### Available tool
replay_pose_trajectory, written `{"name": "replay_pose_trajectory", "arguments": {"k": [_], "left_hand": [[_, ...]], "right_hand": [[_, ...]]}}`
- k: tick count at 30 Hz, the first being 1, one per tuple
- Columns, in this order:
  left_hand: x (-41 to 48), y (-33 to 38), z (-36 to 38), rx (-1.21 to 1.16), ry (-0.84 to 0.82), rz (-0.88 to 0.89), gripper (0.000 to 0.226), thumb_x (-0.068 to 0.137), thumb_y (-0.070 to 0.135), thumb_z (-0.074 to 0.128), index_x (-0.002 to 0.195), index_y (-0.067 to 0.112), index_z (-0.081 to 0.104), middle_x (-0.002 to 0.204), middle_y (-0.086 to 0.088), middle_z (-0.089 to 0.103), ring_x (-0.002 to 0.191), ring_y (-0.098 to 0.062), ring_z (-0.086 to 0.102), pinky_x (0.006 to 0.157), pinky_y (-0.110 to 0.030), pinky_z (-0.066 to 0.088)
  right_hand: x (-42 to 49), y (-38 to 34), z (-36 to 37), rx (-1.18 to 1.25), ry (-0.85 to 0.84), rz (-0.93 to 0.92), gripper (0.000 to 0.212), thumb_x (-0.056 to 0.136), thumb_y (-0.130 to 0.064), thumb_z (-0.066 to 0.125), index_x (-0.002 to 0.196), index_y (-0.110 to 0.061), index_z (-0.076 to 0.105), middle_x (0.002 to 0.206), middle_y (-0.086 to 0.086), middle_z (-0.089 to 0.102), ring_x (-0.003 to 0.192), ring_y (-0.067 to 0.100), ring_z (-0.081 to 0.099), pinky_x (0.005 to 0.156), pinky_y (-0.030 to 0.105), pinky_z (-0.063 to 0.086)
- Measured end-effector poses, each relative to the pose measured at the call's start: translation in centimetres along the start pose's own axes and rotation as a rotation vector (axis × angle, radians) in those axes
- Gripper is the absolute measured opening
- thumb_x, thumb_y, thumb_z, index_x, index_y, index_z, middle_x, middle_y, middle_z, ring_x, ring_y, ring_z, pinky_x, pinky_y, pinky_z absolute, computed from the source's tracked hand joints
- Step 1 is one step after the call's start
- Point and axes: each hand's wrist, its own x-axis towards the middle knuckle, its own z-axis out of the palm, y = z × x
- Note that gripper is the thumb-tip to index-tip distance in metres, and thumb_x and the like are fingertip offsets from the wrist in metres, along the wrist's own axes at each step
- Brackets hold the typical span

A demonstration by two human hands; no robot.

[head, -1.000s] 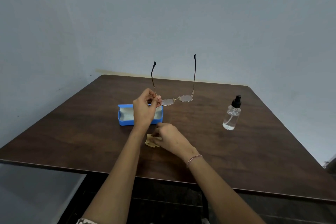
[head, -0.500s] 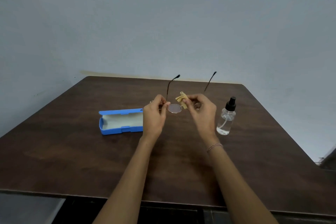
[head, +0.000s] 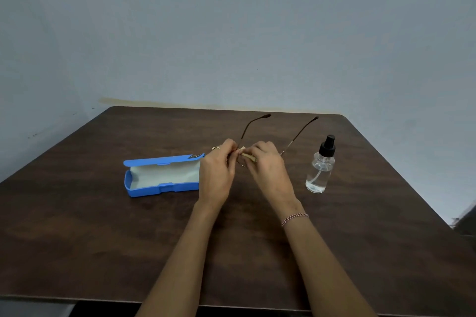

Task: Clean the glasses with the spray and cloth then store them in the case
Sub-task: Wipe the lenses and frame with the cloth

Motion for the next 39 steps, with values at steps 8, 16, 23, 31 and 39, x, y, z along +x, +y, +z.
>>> {"name": "replay_pose_trajectory", "arguments": {"k": [8, 16, 23, 31, 39], "left_hand": [[0.2, -0.6, -0.2, 0.012, 0.06, -0.03, 0.003, 0.088, 0.013, 0.064, 0.09, 0.013, 0.061, 0.078, 0.0, 0.065, 0.071, -0.009, 0.061, 0.063, -0.029, 0.055], [0.6, -0.2, 0.2, -0.416, 0.079, -0.287, 0.017, 0.081, 0.016, 0.071, 0.092, 0.027, 0.065, 0.084, 0.013, 0.068, 0.084, -0.006, 0.067, 0.072, -0.019, 0.055], [0.7, 1.5, 1.4, -1.304, -0.169, -0.781, 0.019, 0.086, 0.013, 0.063, 0.105, 0.012, 0.066, 0.084, -0.001, 0.075, 0.076, -0.013, 0.071, 0.062, -0.025, 0.057], [1.6, 0.3, 2.2, -1.494, -0.368, -0.81, 0.038, 0.078, 0.026, 0.061, 0.114, 0.016, 0.065, 0.102, -0.006, 0.07, 0.088, -0.013, 0.068, 0.074, -0.026, 0.058], [2.4, -1.6, 2.1, -1.59, -0.445, -0.616, 0.053, 0.06, 0.033, 0.086, 0.11, 0.023, 0.071, 0.105, 0.0, 0.072, 0.09, -0.01, 0.068, 0.074, -0.024, 0.056]], "right_hand": [[-0.2, -0.4, 0.1, -0.038, -0.163, -0.068, 0.039, 0.081, -0.006, 0.069, 0.118, -0.005, 0.061, 0.11, 0.009, 0.056, 0.1, 0.022, 0.047, 0.087, 0.033, 0.048], [-0.3, -0.4, -0.5, -0.084, 0.072, -0.102, 0.02, 0.078, 0.007, 0.067, 0.097, 0.002, 0.069, 0.091, 0.01, 0.063, 0.082, 0.028, 0.055, 0.069, 0.036, 0.053], [-0.2, 0.2, -0.9, 0.054, 0.31, -0.007, 0.019, 0.072, 0.01, 0.069, 0.088, -0.001, 0.069, 0.087, 0.006, 0.063, 0.085, 0.015, 0.051, 0.08, 0.011, 0.038], [-0.2, 0.7, -0.9, 0.154, 0.305, 0.027, 0.018, 0.071, -0.002, 0.077, 0.086, -0.007, 0.067, 0.09, 0.001, 0.06, 0.09, 0.005, 0.048, 0.082, 0.005, 0.036], [0.5, 0.4, -1.5, 0.21, 0.143, -0.087, 0.024, 0.086, -0.002, 0.063, 0.108, -0.011, 0.068, 0.113, -0.001, 0.062, 0.109, 0.011, 0.047, 0.097, 0.012, 0.035]]}}
